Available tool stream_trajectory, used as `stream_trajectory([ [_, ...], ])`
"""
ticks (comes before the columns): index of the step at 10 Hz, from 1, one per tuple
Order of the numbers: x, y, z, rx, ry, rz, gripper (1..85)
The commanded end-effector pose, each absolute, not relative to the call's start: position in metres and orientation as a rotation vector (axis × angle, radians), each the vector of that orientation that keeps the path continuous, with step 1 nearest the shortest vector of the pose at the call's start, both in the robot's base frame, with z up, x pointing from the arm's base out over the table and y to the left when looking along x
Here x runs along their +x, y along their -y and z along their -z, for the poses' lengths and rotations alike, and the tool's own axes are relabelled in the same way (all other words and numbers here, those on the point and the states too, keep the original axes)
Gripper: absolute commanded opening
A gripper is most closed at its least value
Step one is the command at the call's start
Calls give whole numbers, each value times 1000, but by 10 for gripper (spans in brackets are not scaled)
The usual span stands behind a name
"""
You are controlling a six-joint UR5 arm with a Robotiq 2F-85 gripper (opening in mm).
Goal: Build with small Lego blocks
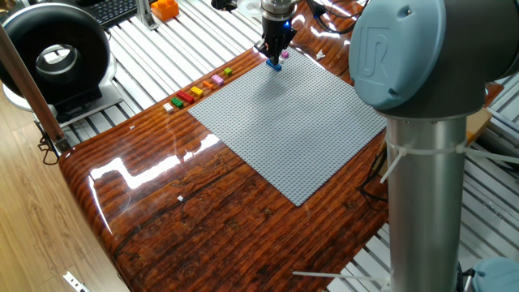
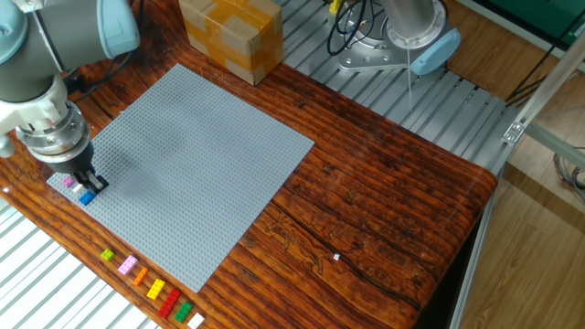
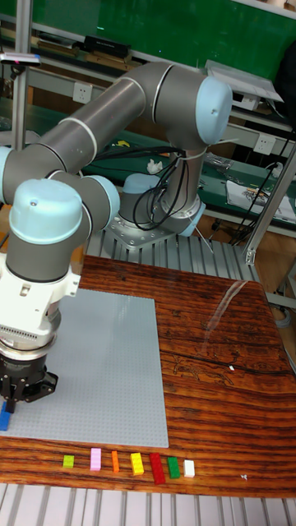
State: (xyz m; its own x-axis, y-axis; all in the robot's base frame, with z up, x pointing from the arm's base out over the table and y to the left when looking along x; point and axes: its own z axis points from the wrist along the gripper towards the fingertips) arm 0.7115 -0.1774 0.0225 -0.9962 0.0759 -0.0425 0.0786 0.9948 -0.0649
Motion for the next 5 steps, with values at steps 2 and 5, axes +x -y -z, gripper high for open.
stream_trajectory([
  [2,714,166,-36,176,-3101,89,20],
  [5,724,153,-43,26,-3104,69,237],
])
